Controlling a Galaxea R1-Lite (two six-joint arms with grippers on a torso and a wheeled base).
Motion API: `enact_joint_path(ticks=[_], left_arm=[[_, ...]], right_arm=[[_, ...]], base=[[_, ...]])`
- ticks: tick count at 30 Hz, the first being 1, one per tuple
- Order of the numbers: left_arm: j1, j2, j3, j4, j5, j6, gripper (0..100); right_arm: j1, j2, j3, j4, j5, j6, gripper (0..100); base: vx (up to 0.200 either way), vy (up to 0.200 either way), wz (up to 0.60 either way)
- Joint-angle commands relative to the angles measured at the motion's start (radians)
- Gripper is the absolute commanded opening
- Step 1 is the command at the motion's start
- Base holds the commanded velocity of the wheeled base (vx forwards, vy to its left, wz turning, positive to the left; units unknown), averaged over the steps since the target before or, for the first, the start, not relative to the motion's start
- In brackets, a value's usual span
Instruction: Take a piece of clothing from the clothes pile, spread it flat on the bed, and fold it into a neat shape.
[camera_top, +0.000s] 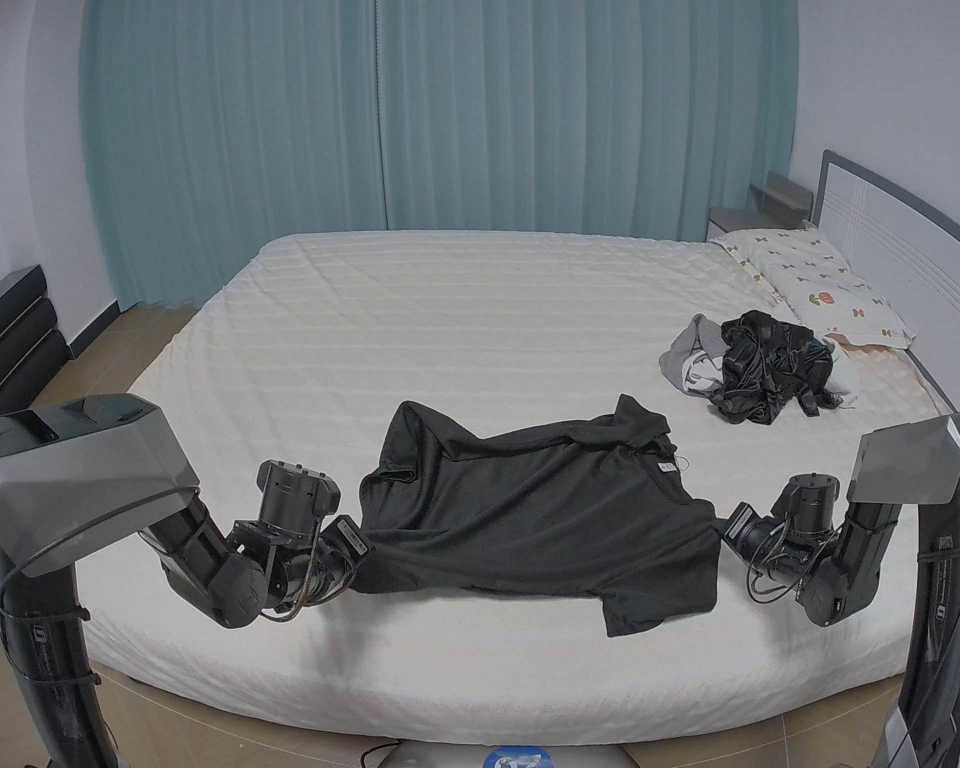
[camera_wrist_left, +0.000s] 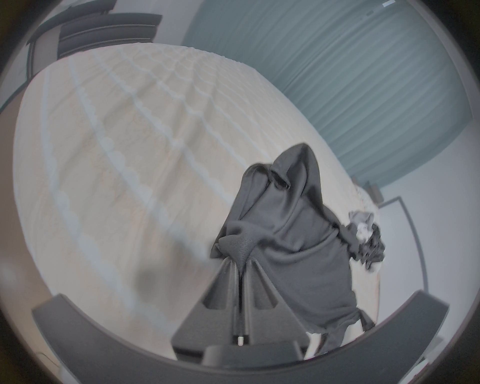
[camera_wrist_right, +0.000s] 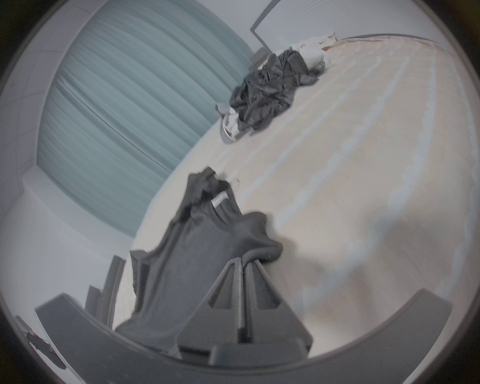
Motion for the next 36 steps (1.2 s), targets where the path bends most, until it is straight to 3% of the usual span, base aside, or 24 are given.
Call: enact_joint_path(ticks=[1,6,12,13,20,27,36], left_arm=[[0.027,0.062,-0.056,-0.037,0.004,-0.052,0],[0.032,0.105,-0.074,-0.097,0.007,-0.089,0],[0.027,0.136,-0.079,-0.117,0.008,-0.089,0],[0.027,0.136,-0.079,-0.117,0.008,-0.089,0],[0.030,0.143,-0.079,-0.120,0.007,-0.090,0],[0.035,0.143,-0.079,-0.120,0.005,-0.092,0],[0.035,0.143,-0.079,-0.120,0.004,-0.090,0]], right_arm=[[-0.001,0.043,-0.069,-0.050,-0.033,0.051,0],[0.008,0.111,-0.115,-0.137,-0.087,0.073,0],[0.010,0.172,-0.146,-0.170,-0.091,0.071,0],[0.011,0.172,-0.146,-0.170,-0.093,0.071,100],[0.010,0.125,-0.062,-0.173,-0.087,0.039,100],[0.037,-0.015,0.136,-0.171,0.074,0.031,100],[0.154,0.028,0.195,-0.171,0.080,0.033,100]], base=[[0.000,0.000,0.00],[0.000,0.000,0.00],[0.000,0.000,0.00],[0.000,0.000,0.00],[0.000,0.000,0.00],[0.000,0.000,0.00],[0.000,0.000,0.00]])
